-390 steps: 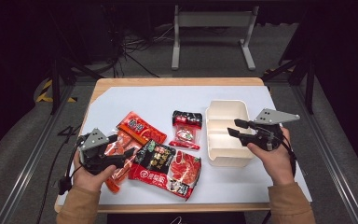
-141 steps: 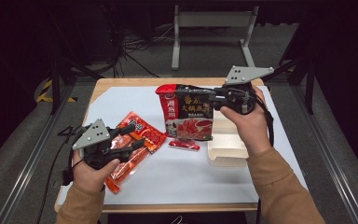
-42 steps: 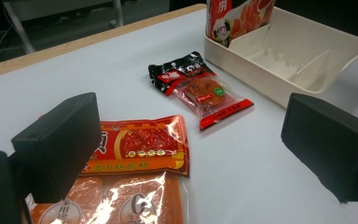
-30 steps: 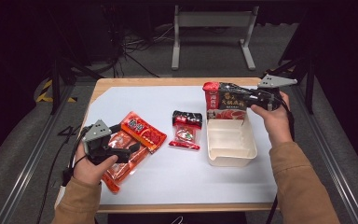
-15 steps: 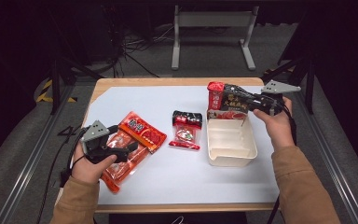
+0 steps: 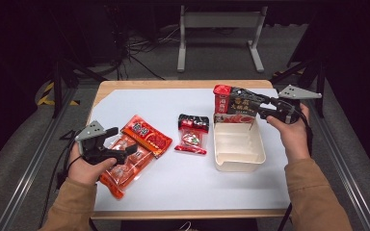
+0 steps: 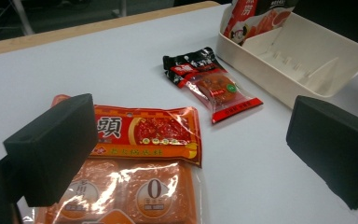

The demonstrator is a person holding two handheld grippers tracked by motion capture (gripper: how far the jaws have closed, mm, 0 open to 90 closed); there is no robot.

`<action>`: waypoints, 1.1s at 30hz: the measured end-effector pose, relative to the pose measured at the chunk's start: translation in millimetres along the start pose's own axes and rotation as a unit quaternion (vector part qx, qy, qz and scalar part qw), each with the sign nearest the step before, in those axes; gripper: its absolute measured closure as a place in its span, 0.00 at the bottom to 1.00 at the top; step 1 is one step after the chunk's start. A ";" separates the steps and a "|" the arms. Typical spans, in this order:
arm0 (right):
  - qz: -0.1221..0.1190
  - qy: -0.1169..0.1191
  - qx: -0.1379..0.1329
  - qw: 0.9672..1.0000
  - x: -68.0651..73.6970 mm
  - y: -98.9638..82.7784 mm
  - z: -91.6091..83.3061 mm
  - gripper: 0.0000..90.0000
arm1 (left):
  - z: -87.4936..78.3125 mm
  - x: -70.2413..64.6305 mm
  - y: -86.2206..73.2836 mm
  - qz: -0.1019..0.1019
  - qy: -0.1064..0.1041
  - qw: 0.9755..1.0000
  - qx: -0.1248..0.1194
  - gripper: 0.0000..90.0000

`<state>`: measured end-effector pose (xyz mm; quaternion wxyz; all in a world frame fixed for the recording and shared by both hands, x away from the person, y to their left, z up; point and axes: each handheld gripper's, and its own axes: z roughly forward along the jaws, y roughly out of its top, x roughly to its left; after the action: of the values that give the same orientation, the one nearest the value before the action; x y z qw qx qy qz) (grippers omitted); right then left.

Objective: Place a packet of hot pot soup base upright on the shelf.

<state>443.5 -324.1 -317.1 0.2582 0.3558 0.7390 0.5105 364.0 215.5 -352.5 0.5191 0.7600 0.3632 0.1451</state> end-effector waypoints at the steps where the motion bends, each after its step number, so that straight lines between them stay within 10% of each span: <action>1: 0.009 0.003 -0.004 1.000 0.6 -0.9 -3.1 0.52 | -1.9 -0.1 1.0 0.003 -0.004 1.000 -0.011 0.05; 12: 0.026 -0.012 -0.030 0.999 18.3 -15.6 -48.9 0.44 | -6.4 6.2 9.9 0.011 -0.002 1.000 -0.005 0.09; 24: 0.047 -0.003 -0.020 0.999 20.5 -43.4 -62.4 0.39 | 2.8 16.9 20.9 0.046 -0.027 0.998 0.013 0.10; 33: 0.047 0.001 -0.007 0.999 21.0 -52.7 -61.0 0.38 | -0.8 27.5 23.9 0.029 -0.034 0.999 0.013 0.10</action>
<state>371.3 -354.2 -345.9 0.2360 0.3872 0.7181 0.5279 392.2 230.6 -335.1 0.5166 0.7814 0.3252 0.1293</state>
